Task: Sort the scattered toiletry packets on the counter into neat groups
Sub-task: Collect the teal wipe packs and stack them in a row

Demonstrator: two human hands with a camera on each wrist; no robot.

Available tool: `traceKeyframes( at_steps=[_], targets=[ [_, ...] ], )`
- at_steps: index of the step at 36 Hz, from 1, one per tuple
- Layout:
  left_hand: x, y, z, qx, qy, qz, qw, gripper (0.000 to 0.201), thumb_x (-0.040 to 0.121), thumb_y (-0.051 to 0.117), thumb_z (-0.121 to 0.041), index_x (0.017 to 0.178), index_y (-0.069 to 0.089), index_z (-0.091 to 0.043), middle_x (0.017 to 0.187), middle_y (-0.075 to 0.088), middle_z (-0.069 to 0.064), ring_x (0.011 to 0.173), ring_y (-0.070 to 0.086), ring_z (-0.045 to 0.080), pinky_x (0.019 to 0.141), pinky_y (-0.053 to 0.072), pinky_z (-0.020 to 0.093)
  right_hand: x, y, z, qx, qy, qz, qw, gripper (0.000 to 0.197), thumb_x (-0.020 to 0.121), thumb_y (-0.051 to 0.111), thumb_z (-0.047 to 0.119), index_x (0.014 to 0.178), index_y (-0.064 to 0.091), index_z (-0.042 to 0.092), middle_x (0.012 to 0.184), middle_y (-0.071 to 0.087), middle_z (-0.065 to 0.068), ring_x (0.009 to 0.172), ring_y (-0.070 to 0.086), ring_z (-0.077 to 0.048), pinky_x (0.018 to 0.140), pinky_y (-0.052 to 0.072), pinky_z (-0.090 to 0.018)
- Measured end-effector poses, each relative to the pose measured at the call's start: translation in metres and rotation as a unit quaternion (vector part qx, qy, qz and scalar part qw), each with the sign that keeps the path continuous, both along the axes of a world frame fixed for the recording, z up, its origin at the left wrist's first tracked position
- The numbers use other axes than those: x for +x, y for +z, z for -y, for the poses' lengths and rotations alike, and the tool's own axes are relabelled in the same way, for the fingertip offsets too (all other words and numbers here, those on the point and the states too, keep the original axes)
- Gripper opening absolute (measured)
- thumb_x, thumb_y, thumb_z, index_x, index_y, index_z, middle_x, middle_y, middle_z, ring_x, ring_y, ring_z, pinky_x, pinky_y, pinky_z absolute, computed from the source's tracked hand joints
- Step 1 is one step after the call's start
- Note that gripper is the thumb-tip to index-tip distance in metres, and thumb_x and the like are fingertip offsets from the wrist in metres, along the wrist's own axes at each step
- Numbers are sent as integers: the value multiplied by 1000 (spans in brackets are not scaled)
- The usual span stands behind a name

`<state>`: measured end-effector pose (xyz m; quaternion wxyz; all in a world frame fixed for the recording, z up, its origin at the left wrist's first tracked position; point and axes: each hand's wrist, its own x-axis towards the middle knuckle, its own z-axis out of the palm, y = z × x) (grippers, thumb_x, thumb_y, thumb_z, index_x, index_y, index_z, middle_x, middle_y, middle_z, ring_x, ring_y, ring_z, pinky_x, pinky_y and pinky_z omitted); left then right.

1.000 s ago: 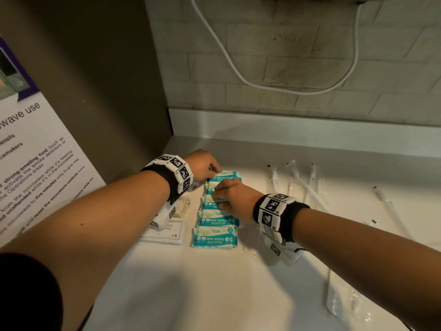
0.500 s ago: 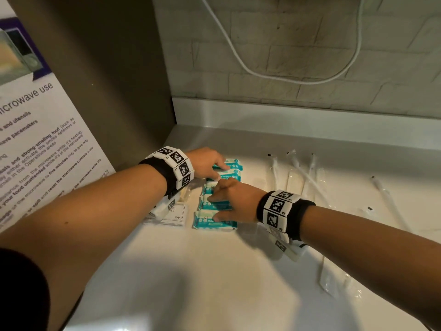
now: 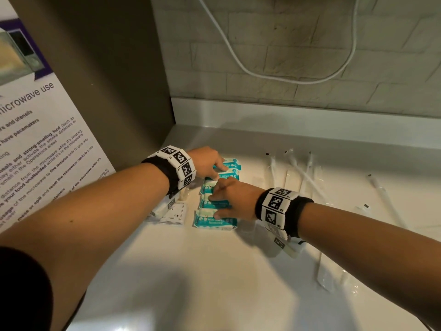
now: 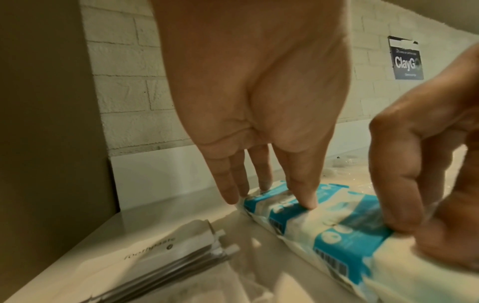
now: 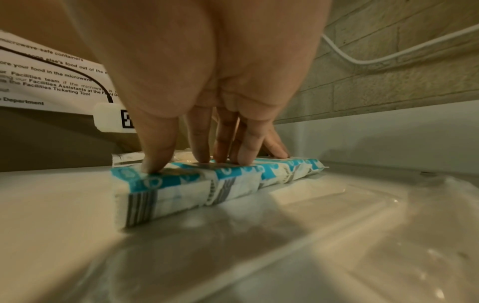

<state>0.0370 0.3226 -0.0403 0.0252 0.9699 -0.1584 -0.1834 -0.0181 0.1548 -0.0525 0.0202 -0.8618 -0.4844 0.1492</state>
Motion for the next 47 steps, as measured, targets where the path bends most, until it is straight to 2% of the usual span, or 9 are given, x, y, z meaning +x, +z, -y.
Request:
traceKeyframes(
  at_steps=[8, 13, 24, 29, 33, 36, 39, 43, 47],
  targets=[
    [0, -1, 0, 2, 3, -1, 1000, 46, 93, 63, -28, 138, 53, -29, 152, 42, -2, 135, 43, 23, 110, 37, 43, 3, -2, -2, -19, 16, 10, 1000, 50, 96, 50, 42, 139, 49, 18, 143, 42, -6, 128, 39, -25, 111, 33, -39],
    [0, 0, 1, 2, 4, -1, 1000, 45, 92, 64, -29, 136, 55, -30, 150, 44, -2, 129, 49, 23, 104, 44, 45, 4, -4, -1, -2, 14, -8, 1000, 47, 95, 53, 39, 136, 52, 17, 139, 45, -6, 126, 41, -25, 108, 35, -39],
    [-6, 0, 3, -4, 8, -2, 1000, 44, 95, 59, -29, 139, 53, -27, 147, 48, 0, 127, 50, 23, 105, 43, 42, 5, -8, 1, 23, -13, -37, 999, 52, 92, 59, 38, 138, 48, 15, 137, 46, -4, 125, 41, -25, 109, 36, -41],
    [-11, 2, 3, -20, 33, -16, 999, 46, 94, 59, -28, 139, 52, -28, 150, 44, -2, 127, 51, 22, 105, 44, 44, 3, -1, 8, 46, -23, -65, 997, 45, 94, 57, 33, 136, 52, 16, 135, 53, -3, 122, 49, -20, 107, 38, -34],
    [-11, 5, 10, -57, 49, 27, 997, 41, 93, 59, -31, 134, 58, -26, 138, 56, 1, 118, 57, 20, 100, 46, 41, 9, 13, 34, 120, -91, -49, 987, 30, 95, 54, 24, 122, 64, 18, 124, 64, -1, 104, 63, -19, 96, 48, -34],
    [-12, 11, 31, -91, 51, 84, 991, 40, 93, 58, -37, 130, 60, -23, 132, 61, 1, 115, 59, 22, 96, 46, 36, 23, 21, 69, 124, -183, -2, 975, 27, 92, 53, 18, 115, 67, 17, 118, 68, -1, 96, 65, -19, 90, 49, -28],
    [-11, 14, 61, -127, 51, 106, 985, 39, 93, 57, -41, 125, 63, -19, 124, 65, 0, 110, 61, 21, 85, 41, 26, 42, 25, 109, 78, -290, 11, 954, 27, 91, 56, 21, 115, 64, 16, 116, 68, -3, 102, 64, -22, 90, 48, -30],
    [-5, 10, 110, -181, 81, 92, 976, 30, 91, 62, -40, 106, 67, -15, 104, 70, 6, 95, 64, 24, 80, 48, 30, 61, 23, 146, 50, -398, 28, 916, 30, 88, 61, 24, 116, 62, 13, 117, 66, -10, 107, 61, -30, 86, 45, -30],
    [0, -3, 149, -174, 119, 76, 975, 30, 90, 65, -33, 102, 62, -6, 102, 67, 14, 96, 63, 31, 79, 48, 33, 65, 16, 163, 16, -440, 14, 898, 42, 87, 66, 32, 122, 57, 11, 122, 62, -11, 111, 59, -31, 89, 46, -33]
  ],
)
